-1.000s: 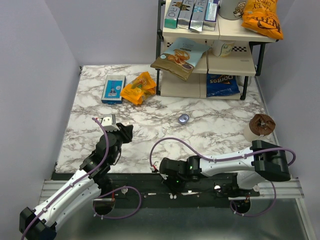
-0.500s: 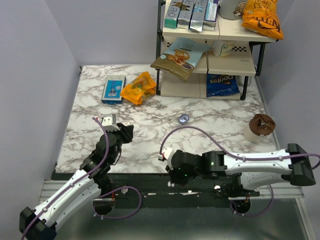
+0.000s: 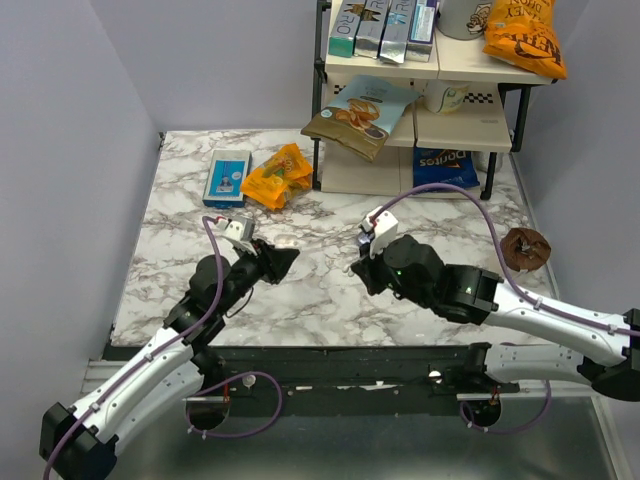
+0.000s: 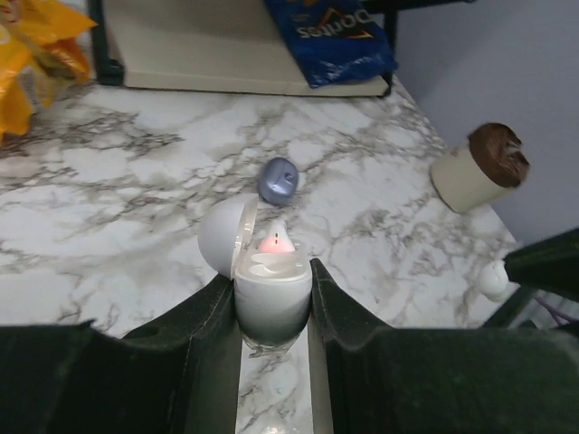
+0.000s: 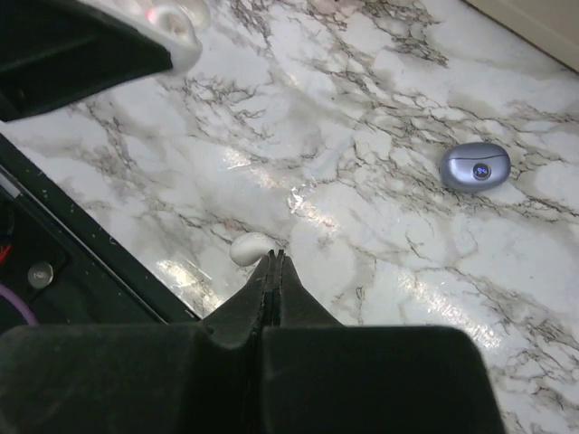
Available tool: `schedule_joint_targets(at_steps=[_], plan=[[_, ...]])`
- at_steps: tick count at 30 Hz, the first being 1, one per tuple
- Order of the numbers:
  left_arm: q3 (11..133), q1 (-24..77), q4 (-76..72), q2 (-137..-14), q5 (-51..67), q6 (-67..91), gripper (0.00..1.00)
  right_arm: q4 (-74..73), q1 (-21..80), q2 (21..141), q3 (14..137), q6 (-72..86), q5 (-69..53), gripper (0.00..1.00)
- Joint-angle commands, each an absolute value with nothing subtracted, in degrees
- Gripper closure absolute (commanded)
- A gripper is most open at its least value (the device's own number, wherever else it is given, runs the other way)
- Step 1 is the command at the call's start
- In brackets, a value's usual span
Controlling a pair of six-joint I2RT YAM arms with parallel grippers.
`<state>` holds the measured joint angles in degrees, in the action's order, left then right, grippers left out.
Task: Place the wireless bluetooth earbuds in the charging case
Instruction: Place the earbud at the center of the board.
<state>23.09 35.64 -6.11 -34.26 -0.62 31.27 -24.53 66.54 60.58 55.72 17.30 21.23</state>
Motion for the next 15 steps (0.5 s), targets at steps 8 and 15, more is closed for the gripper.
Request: schedule_joint_targets(at_steps=[8,15], plan=[[14.42,35.77,-38.29,-33.57,12.40,21.91,1.00,-32.25,66.45,55.73,63.19,18.63,21.36,0.99],[15.38,42.00,-44.64,-36.03,-3.23,-0.15,1.00,-35.15,66.44,55.54,67.67,22.85,23.02,0.99]])
